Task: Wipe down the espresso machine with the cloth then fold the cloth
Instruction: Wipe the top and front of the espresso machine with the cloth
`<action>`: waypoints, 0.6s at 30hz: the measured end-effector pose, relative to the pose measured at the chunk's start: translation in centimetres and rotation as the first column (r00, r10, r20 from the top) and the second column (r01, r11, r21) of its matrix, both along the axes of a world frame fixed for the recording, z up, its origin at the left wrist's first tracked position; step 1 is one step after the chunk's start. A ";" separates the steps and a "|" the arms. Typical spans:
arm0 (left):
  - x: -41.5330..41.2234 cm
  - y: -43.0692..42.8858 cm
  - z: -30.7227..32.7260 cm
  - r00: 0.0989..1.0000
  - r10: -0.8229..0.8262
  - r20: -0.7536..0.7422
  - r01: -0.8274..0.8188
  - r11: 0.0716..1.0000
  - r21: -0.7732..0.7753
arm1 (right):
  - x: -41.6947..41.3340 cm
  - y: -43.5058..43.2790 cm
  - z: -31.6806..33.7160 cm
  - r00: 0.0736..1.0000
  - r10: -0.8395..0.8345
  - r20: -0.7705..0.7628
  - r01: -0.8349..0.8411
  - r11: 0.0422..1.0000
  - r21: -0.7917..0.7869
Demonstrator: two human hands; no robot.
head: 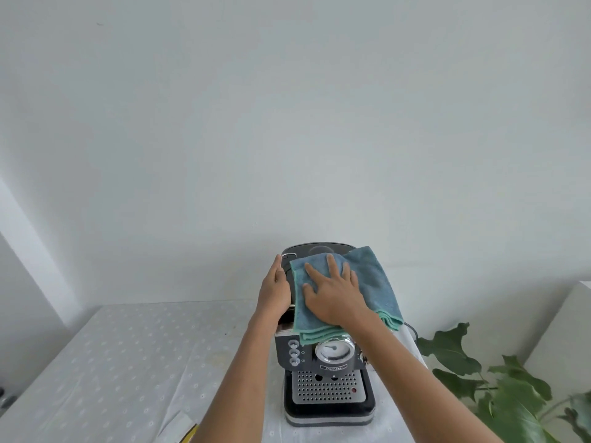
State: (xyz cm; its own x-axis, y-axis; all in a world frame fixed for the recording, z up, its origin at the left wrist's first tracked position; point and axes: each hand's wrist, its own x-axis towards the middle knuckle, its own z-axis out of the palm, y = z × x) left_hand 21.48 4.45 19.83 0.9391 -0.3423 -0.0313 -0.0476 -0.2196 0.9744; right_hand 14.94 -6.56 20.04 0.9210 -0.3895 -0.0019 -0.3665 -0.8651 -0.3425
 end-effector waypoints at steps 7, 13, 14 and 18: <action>0.0 0.2 -0.5 1.000 0.031 -0.007 -0.031 0.997 -0.070 | 0.8 -0.1 0.1 0.998 -0.042 0.042 0.039 0.998 0.050; 0.1 0.0 -0.8 0.997 0.074 -0.029 -0.078 0.987 -0.138 | -0.9 0.6 -0.6 0.996 -0.046 0.074 0.044 0.998 0.038; 0.0 0.0 -0.8 0.996 0.081 -0.030 -0.084 0.987 -0.133 | -0.1 0.4 -0.4 0.996 -0.055 0.072 0.053 0.998 0.040; -0.2 0.1 -0.3 0.996 0.084 -0.016 -0.085 0.992 -0.097 | 2.3 -0.6 0.3 0.998 -0.064 0.026 0.062 0.997 0.055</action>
